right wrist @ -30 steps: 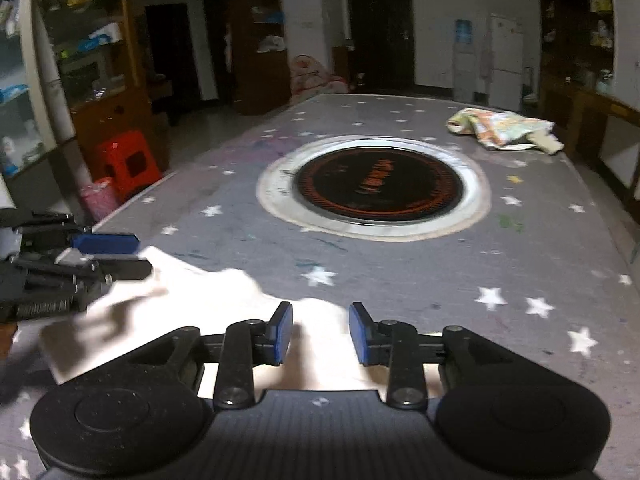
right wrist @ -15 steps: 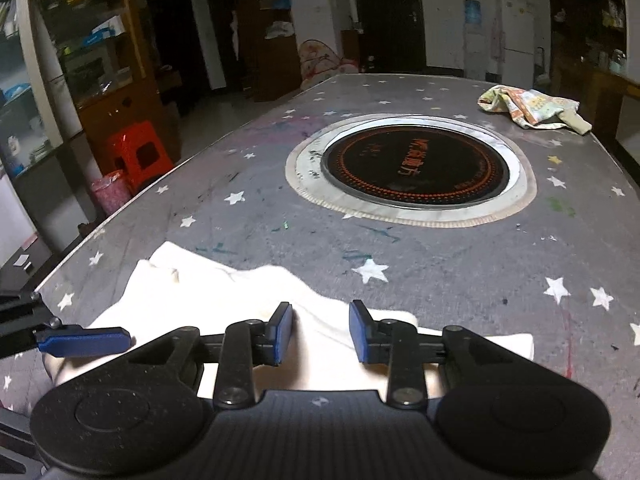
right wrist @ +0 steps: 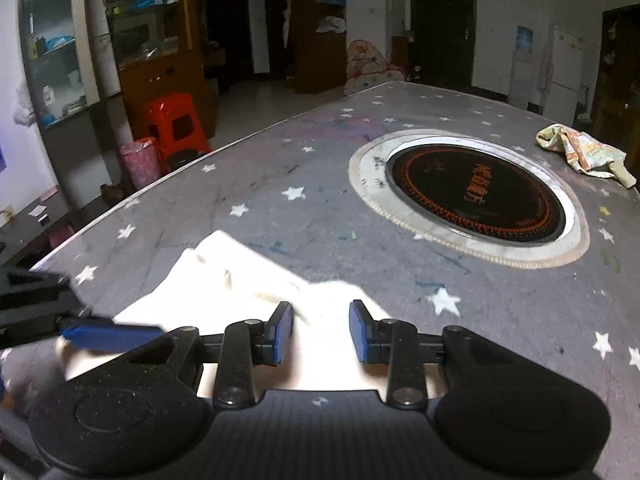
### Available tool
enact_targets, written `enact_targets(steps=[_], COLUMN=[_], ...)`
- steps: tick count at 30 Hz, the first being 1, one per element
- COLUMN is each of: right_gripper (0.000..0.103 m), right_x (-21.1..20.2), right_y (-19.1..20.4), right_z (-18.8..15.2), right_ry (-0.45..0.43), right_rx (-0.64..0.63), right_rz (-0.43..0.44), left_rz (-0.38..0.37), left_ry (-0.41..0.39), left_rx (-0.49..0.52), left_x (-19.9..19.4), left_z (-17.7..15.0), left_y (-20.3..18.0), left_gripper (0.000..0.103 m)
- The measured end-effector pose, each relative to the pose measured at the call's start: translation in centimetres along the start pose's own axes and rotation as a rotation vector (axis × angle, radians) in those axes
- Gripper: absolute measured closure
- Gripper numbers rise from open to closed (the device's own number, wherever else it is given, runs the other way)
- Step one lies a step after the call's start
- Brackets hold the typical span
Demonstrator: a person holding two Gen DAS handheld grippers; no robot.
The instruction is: Fold clothes
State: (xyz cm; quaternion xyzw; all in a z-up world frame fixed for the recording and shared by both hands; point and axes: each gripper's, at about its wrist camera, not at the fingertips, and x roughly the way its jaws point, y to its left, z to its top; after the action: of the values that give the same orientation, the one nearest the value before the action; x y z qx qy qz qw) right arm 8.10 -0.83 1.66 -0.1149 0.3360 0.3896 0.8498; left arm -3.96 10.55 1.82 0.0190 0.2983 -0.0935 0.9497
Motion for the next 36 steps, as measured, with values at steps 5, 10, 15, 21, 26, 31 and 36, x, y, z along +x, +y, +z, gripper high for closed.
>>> enact_targets(steps=[5, 10, 15, 21, 26, 31, 36], right_gripper=[0.072, 0.072, 0.072, 0.080, 0.080, 0.080, 0.080], right_x=[-0.4, -3.1, -5.3, -4.9, -6.1, -5.8, -6.7], right_y=[-1.3, -2.4, -3.7, -5.7, -5.9, -6.2, -5.7], right_z=[0.2, -0.5, -2.2, -3.7, -4.0, -4.6, -4.7], right_ry=[-0.011, -0.043, -0.017, -0.009, -0.041, -0.019, -0.041], right_rx=[0.090, 0.124, 0.118, 0.179, 0.191, 0.182, 0.139], right_rz=[0.034, 0.019, -0.024, -0.061, -0.054, -0.071, -0.100], left_rz=[-0.022, -0.048, -0.070, -0.088, -0.107, -0.081, -0.064], left_ry=[0.008, 0.019, 0.015, 0.028, 0.039, 0.075, 0.083], left_rx=[-0.023, -0.063, -0.085, -0.116, -0.193, -0.237, -0.268], left_x=[0.1, 0.1, 0.5, 2.2, 4.2, 6.6, 7.3], left_z=[0.3, 1.2, 2.3, 3.8, 4.9, 5.3, 5.1], left_y=[0.5, 1.1, 0.9, 0.6, 1.5, 2.2, 2.7], left_gripper=[0.047, 0.047, 0.049, 0.051, 0.059, 0.069, 0.074])
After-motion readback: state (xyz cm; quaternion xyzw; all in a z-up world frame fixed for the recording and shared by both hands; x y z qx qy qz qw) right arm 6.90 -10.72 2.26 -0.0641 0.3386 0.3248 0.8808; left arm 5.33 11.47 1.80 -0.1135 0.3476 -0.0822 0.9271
